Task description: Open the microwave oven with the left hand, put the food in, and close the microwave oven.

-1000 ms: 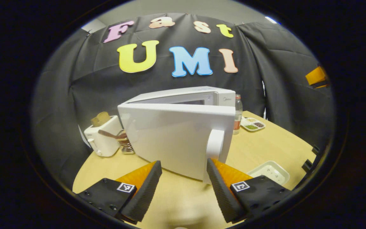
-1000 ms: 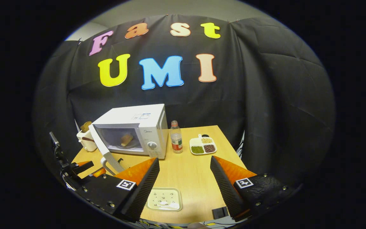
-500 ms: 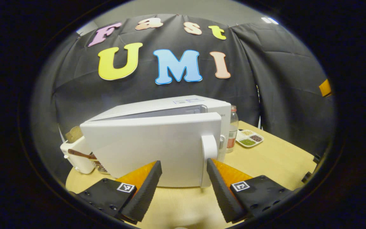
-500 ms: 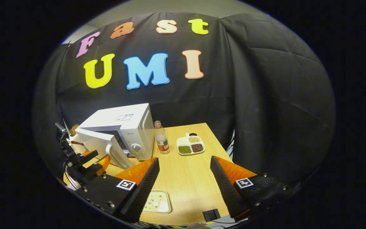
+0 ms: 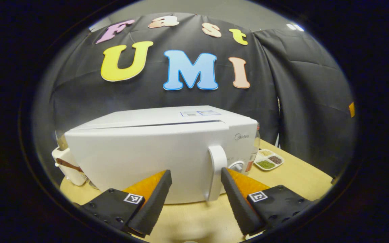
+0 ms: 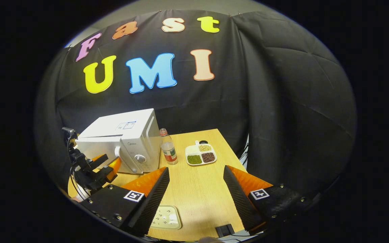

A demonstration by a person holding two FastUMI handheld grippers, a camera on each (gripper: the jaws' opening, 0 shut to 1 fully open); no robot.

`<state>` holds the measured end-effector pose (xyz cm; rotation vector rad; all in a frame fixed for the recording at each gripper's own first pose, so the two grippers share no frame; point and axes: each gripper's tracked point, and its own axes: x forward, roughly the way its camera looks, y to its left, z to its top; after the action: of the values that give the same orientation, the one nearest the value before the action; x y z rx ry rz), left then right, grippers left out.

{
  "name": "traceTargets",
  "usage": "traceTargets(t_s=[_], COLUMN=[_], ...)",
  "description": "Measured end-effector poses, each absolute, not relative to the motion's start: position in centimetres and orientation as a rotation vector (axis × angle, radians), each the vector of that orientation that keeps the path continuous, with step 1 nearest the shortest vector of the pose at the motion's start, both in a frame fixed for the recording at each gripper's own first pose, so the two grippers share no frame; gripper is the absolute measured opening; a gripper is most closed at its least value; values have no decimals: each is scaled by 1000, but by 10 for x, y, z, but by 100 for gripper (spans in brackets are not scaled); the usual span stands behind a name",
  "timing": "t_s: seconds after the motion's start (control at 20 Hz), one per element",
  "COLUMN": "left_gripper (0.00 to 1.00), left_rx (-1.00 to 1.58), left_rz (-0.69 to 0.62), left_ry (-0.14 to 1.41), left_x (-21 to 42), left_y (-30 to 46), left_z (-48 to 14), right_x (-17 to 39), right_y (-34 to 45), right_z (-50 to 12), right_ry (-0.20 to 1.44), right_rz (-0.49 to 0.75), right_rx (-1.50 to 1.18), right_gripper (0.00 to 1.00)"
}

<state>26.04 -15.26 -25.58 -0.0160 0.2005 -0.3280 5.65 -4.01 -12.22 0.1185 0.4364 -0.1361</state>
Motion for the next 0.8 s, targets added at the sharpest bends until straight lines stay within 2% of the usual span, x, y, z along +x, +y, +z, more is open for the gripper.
traceTargets(t_s=[0.4, 0.45, 0.55, 0.8], left_gripper=[99, 98, 98, 99], left_rx=[-16, -11, -68, 54], left_rz=[-265, -242, -259, -273], left_ry=[151, 185, 186, 205], left_x=[268, 280, 271, 260], left_y=[-148, -144, -159, -169], left_z=[-245, -252, -244, -249], right_x=[78, 80, 85, 88], right_y=[-29, -27, -25, -11], right_z=[-127, -127, -133, -131], right_ry=[459, 457, 465, 461], right_rz=[-79, -71, -53, 7], right_rx=[104, 103, 84, 78], right_gripper=[98, 98, 98, 98])
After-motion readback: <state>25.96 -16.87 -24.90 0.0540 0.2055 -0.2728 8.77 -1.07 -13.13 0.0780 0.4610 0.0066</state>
